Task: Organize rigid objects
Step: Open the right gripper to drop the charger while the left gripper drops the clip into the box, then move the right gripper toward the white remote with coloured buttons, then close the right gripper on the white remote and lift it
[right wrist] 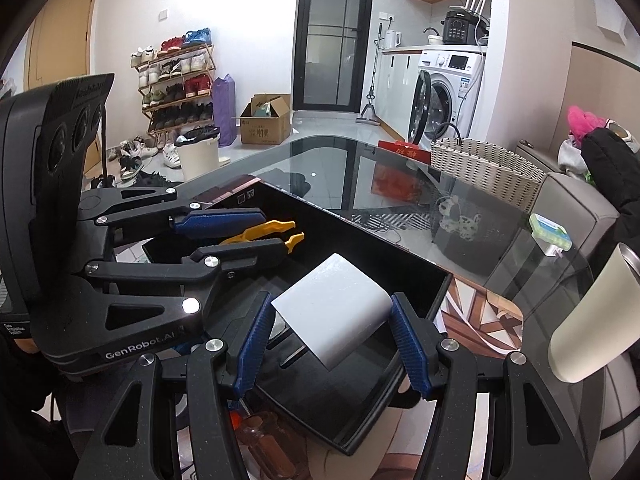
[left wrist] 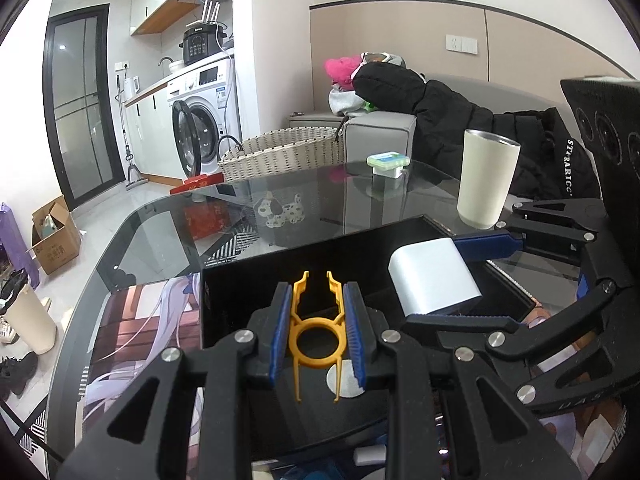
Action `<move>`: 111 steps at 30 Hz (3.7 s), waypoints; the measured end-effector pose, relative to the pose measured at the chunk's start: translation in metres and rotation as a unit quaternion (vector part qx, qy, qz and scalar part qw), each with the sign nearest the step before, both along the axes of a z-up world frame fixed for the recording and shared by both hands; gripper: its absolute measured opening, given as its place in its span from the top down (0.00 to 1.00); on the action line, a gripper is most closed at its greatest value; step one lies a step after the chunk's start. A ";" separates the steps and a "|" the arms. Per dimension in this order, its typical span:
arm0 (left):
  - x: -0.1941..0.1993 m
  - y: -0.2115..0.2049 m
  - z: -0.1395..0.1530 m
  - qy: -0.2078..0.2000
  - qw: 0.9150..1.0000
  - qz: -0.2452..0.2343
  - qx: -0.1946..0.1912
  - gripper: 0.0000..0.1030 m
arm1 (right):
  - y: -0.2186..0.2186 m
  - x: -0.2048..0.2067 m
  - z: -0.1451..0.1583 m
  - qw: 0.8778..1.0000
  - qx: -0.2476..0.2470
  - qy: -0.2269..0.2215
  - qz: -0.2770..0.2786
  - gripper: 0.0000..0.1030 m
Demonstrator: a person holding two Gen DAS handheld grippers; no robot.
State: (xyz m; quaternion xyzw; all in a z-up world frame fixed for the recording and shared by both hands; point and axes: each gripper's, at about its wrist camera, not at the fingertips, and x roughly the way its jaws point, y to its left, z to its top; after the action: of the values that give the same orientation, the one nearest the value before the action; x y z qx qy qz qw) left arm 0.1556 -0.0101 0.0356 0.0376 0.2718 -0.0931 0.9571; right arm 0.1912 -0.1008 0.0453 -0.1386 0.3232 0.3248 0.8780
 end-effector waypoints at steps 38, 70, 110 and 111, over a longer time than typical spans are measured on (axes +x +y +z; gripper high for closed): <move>-0.078 0.028 0.019 0.006 1.000 0.015 -0.024 0.00 | -0.056 -0.057 0.019 0.999 0.033 -0.021 -0.038 0.00; -0.118 0.014 -0.025 0.063 0.998 0.008 0.008 0.00 | -0.068 -0.120 -0.053 0.996 -0.055 0.059 0.046 0.00; -0.102 0.019 -0.028 0.086 0.996 0.002 -0.001 0.00 | -0.038 -0.101 -0.058 0.993 -0.049 0.102 0.046 0.15; -0.101 0.019 -0.028 0.088 0.996 0.002 -0.001 0.00 | -0.039 -0.101 -0.058 0.993 -0.049 0.102 0.045 0.15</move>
State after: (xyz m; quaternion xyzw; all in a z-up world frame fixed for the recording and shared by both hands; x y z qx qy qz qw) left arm 0.0543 0.0085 0.0078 0.0275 0.3545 -0.0943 0.9299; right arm 0.0897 -0.1396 -0.0126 -0.1624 0.4198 0.3602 0.8171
